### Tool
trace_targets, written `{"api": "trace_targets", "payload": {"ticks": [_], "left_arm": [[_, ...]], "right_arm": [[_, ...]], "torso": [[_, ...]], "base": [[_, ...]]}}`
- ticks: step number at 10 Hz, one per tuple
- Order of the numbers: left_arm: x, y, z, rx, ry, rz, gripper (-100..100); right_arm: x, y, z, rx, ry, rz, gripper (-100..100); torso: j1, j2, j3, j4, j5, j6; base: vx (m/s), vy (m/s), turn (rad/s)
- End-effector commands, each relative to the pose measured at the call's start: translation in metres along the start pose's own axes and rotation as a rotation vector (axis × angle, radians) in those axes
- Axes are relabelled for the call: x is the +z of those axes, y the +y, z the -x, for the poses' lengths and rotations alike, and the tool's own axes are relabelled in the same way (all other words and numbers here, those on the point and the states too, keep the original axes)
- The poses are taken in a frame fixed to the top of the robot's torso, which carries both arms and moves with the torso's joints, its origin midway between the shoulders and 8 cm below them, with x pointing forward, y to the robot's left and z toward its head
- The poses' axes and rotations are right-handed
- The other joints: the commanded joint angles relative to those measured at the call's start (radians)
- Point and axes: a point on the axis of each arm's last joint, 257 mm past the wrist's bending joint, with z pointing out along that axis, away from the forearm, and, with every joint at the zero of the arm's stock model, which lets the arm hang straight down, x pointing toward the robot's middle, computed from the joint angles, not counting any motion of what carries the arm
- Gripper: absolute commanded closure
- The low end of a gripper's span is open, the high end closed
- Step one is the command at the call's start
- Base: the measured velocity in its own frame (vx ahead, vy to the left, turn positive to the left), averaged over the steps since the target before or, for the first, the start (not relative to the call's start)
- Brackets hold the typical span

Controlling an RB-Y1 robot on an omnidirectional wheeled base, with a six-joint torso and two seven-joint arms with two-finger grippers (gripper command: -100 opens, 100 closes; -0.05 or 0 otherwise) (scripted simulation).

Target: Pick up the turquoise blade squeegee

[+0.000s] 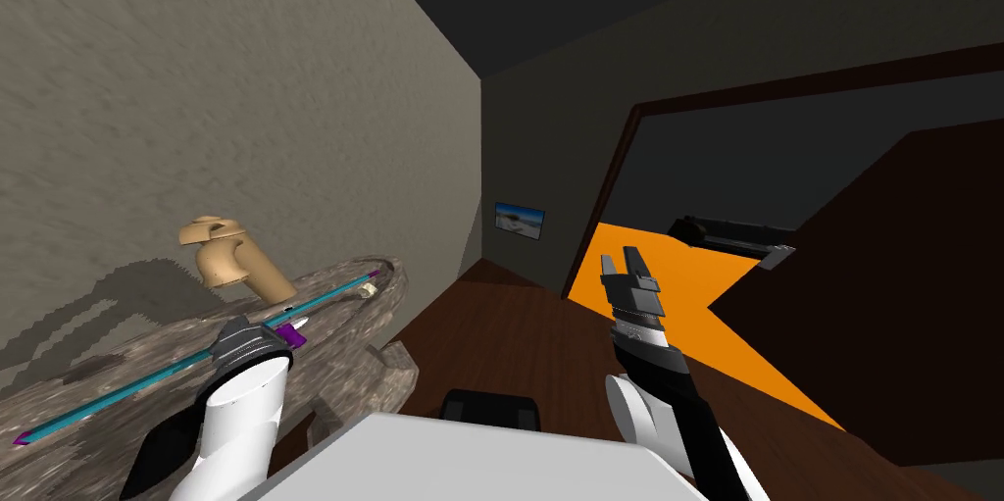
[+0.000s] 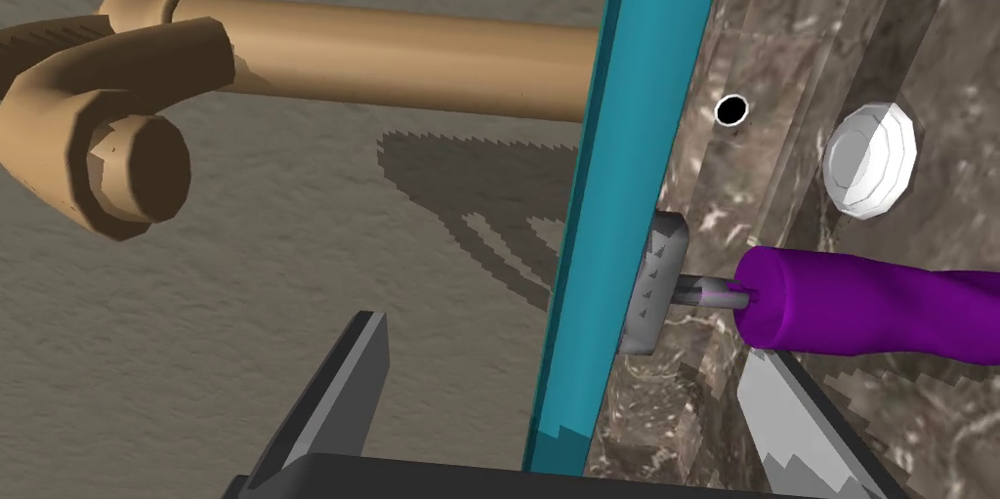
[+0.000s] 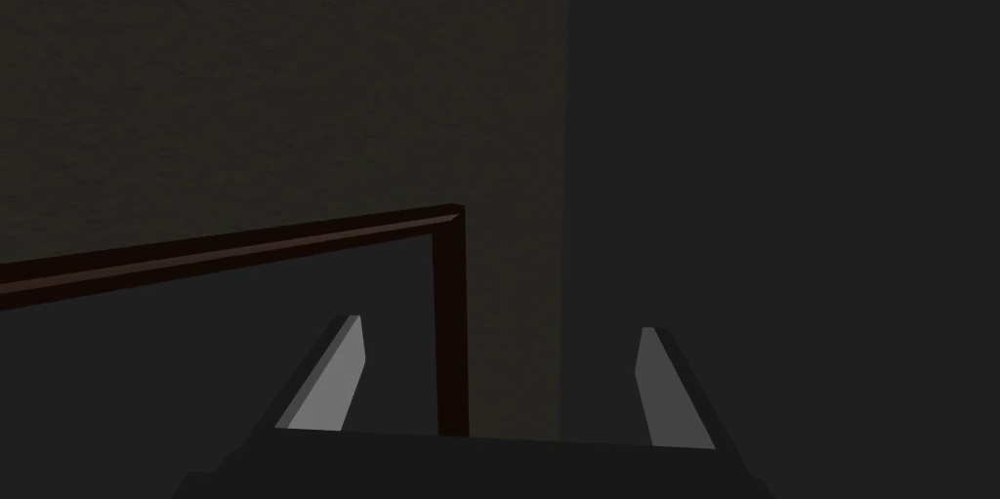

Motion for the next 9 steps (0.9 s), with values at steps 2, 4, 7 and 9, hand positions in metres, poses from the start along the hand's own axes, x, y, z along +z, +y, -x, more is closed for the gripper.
{"api": "trace_targets", "payload": {"ticks": [2,4,7,9], "left_arm": [[0.017,-0.013,-0.036,0.022,0.052,-0.027,-100],[0.016,0.002,-0.037,0.023,0.057,-0.002,-100],[0.016,0.002,-0.037,-0.039,0.059,-0.003,-100],[0.030,0.003,-0.070,-0.019,0.111,-0.002,-100]], "right_arm": [[0.000,0.000,0.000,0.000,0.000,0.000,0],[0.000,0.000,0.000,0.000,0.000,0.000,0],[0.000,0.000,0.000,0.000,0.000,0.000,0],[0.000,0.000,0.000,0.000,0.000,0.000,0]], "torso": [[-0.002,-0.004,-0.002,-0.001,0.000,-0.001],[-0.003,-0.005,-0.003,-0.001,-0.001,0.000],[0.001,-0.001,-0.001,0.000,0.001,0.001],[-0.001,-0.006,-0.003,-0.001,0.000,0.000]], "base": [[0.069,-0.045,0.327],[0.043,-0.033,0.010],[-0.004,0.004,-0.007],[0.088,-0.055,0.329]]}}
